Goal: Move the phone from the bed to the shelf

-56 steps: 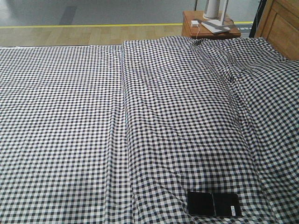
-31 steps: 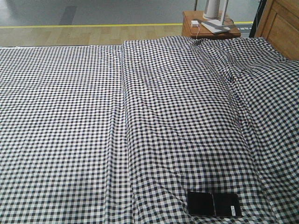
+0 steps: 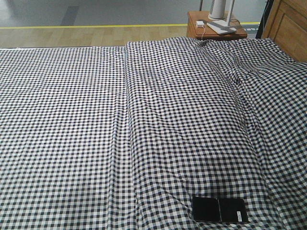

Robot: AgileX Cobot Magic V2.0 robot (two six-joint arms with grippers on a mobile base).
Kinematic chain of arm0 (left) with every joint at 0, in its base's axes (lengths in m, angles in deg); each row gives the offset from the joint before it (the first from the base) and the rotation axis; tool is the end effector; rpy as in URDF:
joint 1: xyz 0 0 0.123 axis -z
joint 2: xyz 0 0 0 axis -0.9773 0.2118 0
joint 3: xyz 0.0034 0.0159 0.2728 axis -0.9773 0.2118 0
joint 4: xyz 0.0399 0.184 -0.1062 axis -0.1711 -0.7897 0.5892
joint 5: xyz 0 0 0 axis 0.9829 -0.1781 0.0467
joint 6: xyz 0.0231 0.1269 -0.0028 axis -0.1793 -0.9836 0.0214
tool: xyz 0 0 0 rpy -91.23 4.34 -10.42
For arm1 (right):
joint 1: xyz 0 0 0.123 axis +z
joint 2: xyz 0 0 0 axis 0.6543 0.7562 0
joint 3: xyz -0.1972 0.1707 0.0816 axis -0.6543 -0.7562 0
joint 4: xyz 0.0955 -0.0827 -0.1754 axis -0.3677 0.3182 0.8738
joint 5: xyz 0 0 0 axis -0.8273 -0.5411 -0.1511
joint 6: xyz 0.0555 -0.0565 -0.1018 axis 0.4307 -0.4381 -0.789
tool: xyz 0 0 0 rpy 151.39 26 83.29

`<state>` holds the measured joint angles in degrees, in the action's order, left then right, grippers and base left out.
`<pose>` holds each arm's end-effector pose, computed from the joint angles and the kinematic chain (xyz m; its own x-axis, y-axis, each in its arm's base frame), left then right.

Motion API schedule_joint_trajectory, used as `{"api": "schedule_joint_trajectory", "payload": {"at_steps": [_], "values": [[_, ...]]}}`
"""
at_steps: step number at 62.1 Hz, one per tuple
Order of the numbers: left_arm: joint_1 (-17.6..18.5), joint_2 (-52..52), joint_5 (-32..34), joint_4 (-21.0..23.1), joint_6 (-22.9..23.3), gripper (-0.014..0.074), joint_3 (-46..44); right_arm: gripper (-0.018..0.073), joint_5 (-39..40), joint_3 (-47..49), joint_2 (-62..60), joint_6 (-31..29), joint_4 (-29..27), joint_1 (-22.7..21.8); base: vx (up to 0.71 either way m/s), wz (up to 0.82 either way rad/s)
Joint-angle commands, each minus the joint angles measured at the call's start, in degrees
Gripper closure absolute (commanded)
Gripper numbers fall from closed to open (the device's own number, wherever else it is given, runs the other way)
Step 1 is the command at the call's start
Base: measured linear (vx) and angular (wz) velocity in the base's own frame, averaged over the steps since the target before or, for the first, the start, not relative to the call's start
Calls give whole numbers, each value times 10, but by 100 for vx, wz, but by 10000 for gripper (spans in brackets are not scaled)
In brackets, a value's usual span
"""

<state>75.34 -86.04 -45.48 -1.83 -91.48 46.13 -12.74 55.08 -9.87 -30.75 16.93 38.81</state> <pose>0.0696 0.0024 0.1822 -0.1211 0.1175 -0.9857 -0.0231 0.9924 0.1211 0.0704 -0.0024 0.1999 0.0087 0.0113 -0.9999 0.0346 0.9993 0.0116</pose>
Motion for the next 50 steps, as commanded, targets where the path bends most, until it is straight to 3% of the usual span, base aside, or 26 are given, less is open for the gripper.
{"api": "schedule_joint_trajectory", "payload": {"at_steps": [1, 27, 44, 50], "values": [[2, -8, 41, 5, 3, 595, -12, 565, 39, -2, -7, -5, 5, -3, 0, 0], [2, -8, 41, 5, 3, 595, -12, 565, 64, -2, -7, -5, 5, -2, 0, 0], [2, -8, 41, 5, 3, 595, -12, 565, 272, 2, -7, -5, 2, -2, 0, 0], [2, -8, 41, 5, 3, 595, -12, 565, 283, 34, -7, 0, -29, -2, 0, 0]]}}
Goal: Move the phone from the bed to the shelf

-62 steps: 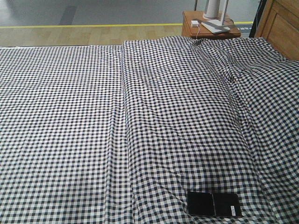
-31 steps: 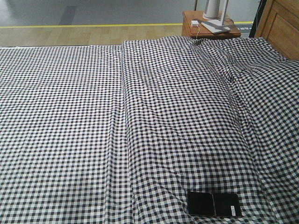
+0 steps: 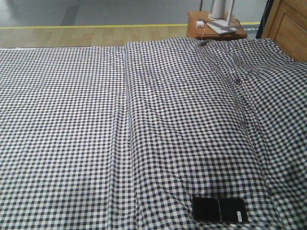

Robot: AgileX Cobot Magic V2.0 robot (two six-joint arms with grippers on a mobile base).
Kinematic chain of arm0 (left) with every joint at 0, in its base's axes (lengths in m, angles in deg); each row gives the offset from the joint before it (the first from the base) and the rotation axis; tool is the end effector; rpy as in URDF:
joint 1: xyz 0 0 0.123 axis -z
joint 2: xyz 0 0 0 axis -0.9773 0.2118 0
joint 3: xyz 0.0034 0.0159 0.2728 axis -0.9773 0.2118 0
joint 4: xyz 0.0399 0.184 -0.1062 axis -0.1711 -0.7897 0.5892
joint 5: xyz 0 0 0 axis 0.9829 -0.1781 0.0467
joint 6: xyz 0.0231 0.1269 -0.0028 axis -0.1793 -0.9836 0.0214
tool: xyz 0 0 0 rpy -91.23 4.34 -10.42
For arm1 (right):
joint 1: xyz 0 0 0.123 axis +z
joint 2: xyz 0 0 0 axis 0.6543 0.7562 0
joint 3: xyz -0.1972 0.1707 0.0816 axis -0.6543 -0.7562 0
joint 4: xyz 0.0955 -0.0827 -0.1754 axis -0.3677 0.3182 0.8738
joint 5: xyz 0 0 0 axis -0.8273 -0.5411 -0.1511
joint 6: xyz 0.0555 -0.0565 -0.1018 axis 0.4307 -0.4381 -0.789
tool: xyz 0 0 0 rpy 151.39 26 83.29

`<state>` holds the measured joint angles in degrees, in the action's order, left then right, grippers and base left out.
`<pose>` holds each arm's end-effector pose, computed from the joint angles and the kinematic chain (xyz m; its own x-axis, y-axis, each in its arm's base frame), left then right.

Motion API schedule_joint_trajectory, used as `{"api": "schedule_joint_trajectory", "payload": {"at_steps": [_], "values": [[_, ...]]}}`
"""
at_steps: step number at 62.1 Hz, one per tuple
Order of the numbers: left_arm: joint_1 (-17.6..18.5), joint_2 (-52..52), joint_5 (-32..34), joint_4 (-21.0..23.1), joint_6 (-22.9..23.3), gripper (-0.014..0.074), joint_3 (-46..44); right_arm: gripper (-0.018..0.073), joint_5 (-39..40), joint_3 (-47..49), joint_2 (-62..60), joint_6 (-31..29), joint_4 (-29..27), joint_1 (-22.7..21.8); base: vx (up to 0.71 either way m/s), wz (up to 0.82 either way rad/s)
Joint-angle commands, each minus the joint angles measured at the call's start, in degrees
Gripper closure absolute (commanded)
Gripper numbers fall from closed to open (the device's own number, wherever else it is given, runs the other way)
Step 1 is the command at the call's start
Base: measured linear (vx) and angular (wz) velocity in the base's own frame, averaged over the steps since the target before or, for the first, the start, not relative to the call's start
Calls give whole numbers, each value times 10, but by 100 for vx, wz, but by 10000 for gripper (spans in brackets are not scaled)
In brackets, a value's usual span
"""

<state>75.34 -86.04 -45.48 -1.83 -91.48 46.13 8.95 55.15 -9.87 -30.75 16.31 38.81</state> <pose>0.0696 0.0024 0.1822 -0.1211 0.1175 -0.9857 -0.0231 0.9924 0.1211 0.0607 -0.0035 0.2479 0.3789 0.0073 -0.9254 0.0371 0.9990 0.0231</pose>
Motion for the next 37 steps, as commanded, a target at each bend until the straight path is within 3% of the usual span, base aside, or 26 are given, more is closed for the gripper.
{"api": "schedule_joint_trajectory", "payload": {"at_steps": [1, 16, 37], "values": [[2, -8, 41, 5, 3, 595, -12, 565, 65, 39, -7, 0, -28, -2, 0, 0], [2, -8, 41, 5, 3, 595, -12, 565, 13, 186, 28, -2, -56, -2, 0, 0], [2, -8, 41, 5, 3, 595, -12, 564, -292, 441, 235, -2, -47, -2, 0, 0]]}}
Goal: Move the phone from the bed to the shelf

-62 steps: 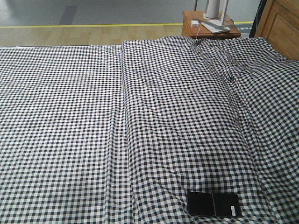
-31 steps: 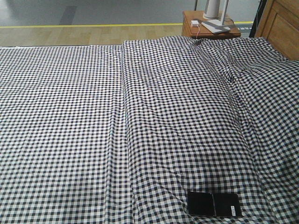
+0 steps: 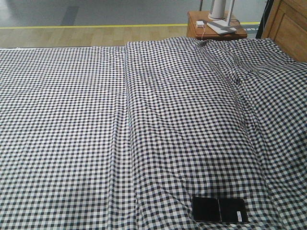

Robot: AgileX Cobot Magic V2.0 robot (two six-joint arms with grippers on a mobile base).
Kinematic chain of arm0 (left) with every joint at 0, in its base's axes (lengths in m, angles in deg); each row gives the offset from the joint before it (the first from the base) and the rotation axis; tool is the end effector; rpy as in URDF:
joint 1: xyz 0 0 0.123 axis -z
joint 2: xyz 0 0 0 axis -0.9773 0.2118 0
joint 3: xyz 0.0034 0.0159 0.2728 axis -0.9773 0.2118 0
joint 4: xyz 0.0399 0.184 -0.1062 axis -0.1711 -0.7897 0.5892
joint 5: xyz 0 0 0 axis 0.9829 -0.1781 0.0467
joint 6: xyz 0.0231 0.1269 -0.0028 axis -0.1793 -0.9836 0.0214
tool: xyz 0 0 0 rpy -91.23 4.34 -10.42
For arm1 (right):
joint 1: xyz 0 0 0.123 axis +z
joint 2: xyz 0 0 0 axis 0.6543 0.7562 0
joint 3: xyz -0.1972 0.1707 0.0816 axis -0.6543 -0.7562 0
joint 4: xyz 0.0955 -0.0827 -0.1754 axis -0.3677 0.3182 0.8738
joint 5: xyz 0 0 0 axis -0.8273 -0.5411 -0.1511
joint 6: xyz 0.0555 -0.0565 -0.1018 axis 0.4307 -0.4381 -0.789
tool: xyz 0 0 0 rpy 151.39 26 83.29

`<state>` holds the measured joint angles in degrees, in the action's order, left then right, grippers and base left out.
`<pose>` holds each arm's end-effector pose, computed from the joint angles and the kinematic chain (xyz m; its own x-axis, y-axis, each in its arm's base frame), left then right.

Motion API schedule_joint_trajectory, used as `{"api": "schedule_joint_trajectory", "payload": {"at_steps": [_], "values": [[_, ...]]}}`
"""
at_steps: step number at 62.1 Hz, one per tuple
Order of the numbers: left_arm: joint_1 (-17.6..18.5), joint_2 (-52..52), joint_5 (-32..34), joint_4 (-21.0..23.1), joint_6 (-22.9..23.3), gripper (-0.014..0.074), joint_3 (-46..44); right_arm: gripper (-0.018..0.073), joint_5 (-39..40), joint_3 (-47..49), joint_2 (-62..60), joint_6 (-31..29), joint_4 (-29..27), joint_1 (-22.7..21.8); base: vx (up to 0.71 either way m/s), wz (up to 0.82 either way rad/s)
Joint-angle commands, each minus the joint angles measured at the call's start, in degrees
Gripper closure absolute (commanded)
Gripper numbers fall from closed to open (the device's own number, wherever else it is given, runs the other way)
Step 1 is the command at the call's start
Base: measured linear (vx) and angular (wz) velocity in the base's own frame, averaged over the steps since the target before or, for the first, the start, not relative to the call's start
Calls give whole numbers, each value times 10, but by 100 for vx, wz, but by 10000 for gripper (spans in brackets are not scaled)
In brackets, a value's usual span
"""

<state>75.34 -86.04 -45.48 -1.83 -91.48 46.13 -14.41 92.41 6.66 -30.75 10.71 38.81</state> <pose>0.0696 0.0024 0.1822 -0.1211 0.1175 -0.9857 -0.0231 0.9924 0.1211 0.0562 -0.0005 0.3906 0.3366 0.1074 -0.9355 -0.0154 0.9940 0.1085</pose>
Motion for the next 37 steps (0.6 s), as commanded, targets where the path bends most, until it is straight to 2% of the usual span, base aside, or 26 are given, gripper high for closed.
{"api": "schedule_joint_trajectory", "payload": {"at_steps": [1, 12, 21, 25, 37], "values": [[2, -8, 41, 5, 3, 595, -12, 564, -70, 75, 80, -2, 9, -2, 0, 0], [2, -8, 41, 5, 3, 595, -12, 545, -167, 126, 202, -3, 9, -2, 0, 0], [2, -8, 41, 5, 3, 595, -12, 461, -196, 126, 282, -9, 9, -2, 0, 0], [2, -8, 41, 5, 3, 595, -12, 397, -205, 126, 307, -21, 9, -2, 0, 0], [2, -8, 41, 5, 3, 595, -12, 109, -204, 126, 359, -35, 9, -2, 0, 0]]}}
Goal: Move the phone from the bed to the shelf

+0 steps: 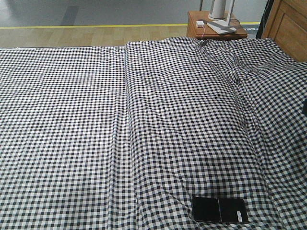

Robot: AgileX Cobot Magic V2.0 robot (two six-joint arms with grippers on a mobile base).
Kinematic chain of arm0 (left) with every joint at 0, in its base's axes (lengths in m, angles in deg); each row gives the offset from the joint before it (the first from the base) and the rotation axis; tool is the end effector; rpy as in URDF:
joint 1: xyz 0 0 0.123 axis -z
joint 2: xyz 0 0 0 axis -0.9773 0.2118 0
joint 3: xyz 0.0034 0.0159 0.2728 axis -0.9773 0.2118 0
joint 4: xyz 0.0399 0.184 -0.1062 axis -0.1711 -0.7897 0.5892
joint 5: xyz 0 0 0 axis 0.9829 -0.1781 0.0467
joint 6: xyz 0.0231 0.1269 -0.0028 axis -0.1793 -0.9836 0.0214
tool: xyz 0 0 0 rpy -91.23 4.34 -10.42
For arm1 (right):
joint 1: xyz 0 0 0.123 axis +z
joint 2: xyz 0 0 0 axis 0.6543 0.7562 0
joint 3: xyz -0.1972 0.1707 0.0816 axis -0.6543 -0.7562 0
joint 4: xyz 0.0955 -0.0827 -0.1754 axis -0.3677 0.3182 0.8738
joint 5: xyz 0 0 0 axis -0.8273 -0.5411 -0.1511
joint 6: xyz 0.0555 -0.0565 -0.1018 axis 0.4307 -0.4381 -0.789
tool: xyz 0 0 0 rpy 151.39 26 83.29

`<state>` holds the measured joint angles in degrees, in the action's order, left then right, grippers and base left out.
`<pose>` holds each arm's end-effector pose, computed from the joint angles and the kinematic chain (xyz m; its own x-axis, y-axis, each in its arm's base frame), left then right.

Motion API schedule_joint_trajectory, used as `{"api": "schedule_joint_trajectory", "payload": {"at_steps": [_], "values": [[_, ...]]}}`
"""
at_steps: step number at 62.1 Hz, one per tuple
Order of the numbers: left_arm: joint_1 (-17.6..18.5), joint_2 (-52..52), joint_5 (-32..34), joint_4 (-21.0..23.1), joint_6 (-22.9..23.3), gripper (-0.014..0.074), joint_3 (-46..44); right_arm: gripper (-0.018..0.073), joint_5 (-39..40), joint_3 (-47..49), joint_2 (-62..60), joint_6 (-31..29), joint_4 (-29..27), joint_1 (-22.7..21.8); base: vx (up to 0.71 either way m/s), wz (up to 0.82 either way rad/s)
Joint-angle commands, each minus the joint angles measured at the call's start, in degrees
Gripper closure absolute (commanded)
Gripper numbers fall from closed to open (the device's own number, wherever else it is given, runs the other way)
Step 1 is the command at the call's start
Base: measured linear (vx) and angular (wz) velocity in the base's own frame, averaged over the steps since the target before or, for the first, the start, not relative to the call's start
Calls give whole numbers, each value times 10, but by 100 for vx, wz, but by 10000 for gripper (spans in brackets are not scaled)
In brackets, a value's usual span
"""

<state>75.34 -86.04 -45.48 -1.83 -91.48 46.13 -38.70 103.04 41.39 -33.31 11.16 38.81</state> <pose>0.0696 0.0024 0.1822 -0.1211 0.1175 -0.9857 -0.0231 0.9924 0.1211 0.1858 0.0010 0.3229 -0.4787 0.0692 -0.8753 0.0085 0.9972 0.0741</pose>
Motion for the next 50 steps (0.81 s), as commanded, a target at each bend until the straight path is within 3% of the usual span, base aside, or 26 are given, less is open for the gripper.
{"api": "schedule_joint_trajectory", "payload": {"at_steps": [1, 9, 15, 31, 41, 50], "values": [[2, -8, 41, 5, 3, 595, -12, 76, 41, 19, 14, -9, 4, -2, 0, 0], [2, -8, 41, 5, 3, 595, -12, -104, 55, 19, 21, -9, 3, -2, 0, 0], [2, -8, 41, 5, 3, 595, -12, -169, 53, 19, 21, -6, 0, -2, 0, 0], [2, -8, 41, 5, 3, 595, -12, -144, -50, 56, 33, 56, 6, -13, 0, 0], [2, -8, 41, 5, 3, 595, -12, -136, -144, 113, 64, 46, 10, -89, 0, 0], [2, -8, 41, 5, 3, 595, -12, -127, -156, 135, 106, 15, -20, -158, 0, 0]]}}
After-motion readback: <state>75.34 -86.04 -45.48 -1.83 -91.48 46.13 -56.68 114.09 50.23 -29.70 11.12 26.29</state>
